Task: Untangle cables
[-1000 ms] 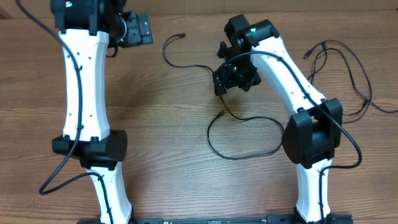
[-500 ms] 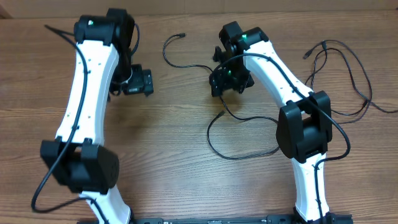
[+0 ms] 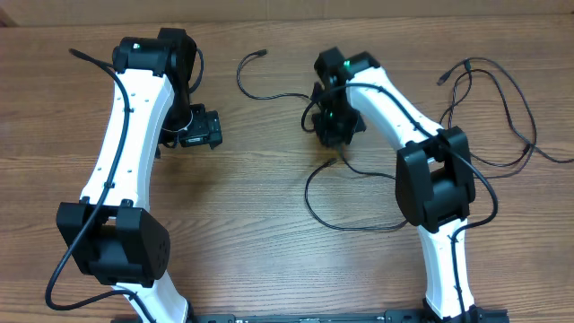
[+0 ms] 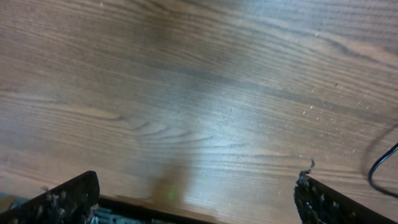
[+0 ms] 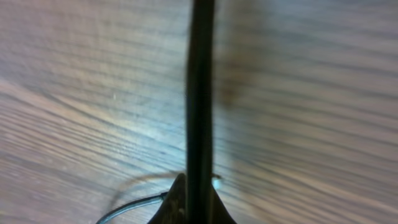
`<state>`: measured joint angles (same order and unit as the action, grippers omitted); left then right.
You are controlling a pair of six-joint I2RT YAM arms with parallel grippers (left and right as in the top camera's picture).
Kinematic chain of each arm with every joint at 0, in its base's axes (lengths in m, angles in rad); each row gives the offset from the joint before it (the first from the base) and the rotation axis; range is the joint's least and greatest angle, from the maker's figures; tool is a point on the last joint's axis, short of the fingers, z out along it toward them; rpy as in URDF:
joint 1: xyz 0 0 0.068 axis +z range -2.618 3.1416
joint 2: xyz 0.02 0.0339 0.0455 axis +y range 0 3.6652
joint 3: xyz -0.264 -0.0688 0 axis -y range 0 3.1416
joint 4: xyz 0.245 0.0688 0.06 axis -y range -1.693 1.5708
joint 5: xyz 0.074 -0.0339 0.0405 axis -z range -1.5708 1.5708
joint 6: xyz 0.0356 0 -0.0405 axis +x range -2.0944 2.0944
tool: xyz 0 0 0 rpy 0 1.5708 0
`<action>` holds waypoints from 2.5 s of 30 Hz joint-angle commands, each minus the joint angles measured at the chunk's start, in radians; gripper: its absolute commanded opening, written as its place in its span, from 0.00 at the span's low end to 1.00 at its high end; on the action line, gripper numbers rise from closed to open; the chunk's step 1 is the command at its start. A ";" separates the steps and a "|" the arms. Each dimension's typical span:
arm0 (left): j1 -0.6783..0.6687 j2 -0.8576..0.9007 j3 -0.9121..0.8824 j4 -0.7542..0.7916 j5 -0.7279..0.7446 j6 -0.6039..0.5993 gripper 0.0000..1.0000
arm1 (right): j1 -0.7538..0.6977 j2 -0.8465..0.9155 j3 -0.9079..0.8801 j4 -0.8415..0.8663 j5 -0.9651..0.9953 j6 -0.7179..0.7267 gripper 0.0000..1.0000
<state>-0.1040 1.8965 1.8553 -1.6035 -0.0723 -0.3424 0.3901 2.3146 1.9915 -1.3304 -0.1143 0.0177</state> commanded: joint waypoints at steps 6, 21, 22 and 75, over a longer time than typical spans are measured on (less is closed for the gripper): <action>-0.002 -0.006 -0.003 0.014 -0.005 -0.021 1.00 | -0.217 -0.145 0.421 -0.112 0.130 0.080 0.04; -0.002 -0.006 -0.003 0.034 0.060 -0.021 1.00 | -0.714 -0.210 0.919 -0.032 0.226 0.139 0.04; -0.002 -0.006 -0.003 0.034 0.066 -0.021 1.00 | -0.727 -0.211 0.925 -0.031 0.226 0.139 0.04; -0.074 -0.006 0.092 0.380 0.150 0.237 1.00 | -0.483 -0.211 0.553 -0.322 -0.085 -0.117 1.00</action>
<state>-0.1669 1.8980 1.9263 -1.1828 0.0780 -0.1703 -0.1177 2.1269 2.6091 -1.6428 -0.2943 -0.1047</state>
